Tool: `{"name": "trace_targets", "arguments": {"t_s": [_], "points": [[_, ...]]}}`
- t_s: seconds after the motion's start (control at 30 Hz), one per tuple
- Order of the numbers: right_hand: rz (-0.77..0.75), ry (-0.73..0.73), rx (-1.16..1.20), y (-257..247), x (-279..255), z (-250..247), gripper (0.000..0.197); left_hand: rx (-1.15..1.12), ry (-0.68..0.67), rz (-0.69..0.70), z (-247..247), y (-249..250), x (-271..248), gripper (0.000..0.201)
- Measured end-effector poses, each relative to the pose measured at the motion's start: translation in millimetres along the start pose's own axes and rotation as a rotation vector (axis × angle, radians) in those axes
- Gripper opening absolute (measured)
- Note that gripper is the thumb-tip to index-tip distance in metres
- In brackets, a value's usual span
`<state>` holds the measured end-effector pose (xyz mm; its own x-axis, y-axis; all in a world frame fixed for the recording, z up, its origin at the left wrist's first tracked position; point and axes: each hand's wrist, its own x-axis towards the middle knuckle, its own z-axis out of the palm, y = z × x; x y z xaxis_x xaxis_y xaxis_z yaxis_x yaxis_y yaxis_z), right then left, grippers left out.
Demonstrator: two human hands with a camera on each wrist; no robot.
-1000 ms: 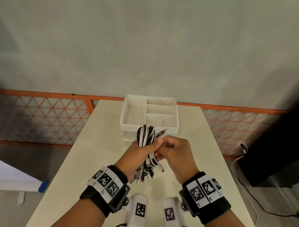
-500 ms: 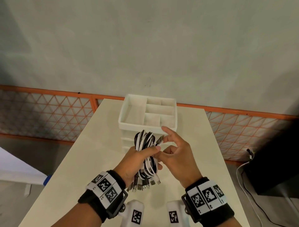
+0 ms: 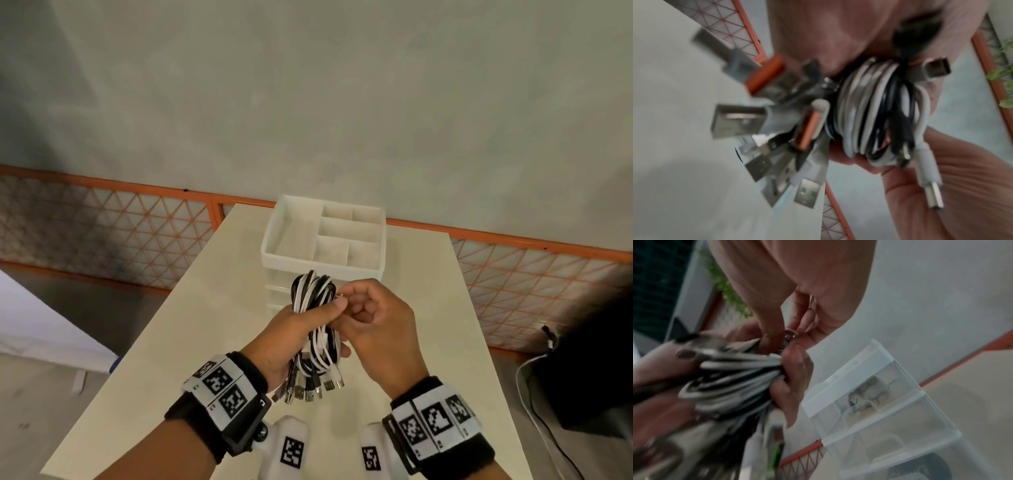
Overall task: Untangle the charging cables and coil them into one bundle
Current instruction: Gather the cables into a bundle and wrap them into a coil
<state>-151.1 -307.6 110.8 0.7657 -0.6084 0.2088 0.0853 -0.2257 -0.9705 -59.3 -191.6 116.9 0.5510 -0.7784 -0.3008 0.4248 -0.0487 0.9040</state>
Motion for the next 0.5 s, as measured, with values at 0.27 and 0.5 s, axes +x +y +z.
{"name": "trace_targets", "arguments": {"t_s": [0.27, 0.5], "points": [[0.005, -0.128, -0.050, -4, 8, 15, 0.015, 0.007, -0.019, 0.024, -37, 10, -1, 0.044], [-0.016, -0.044, -0.123, -12, 8, 66, 0.015, 0.076, -0.104, 0.029, -74, 28, -7, 0.047]]}}
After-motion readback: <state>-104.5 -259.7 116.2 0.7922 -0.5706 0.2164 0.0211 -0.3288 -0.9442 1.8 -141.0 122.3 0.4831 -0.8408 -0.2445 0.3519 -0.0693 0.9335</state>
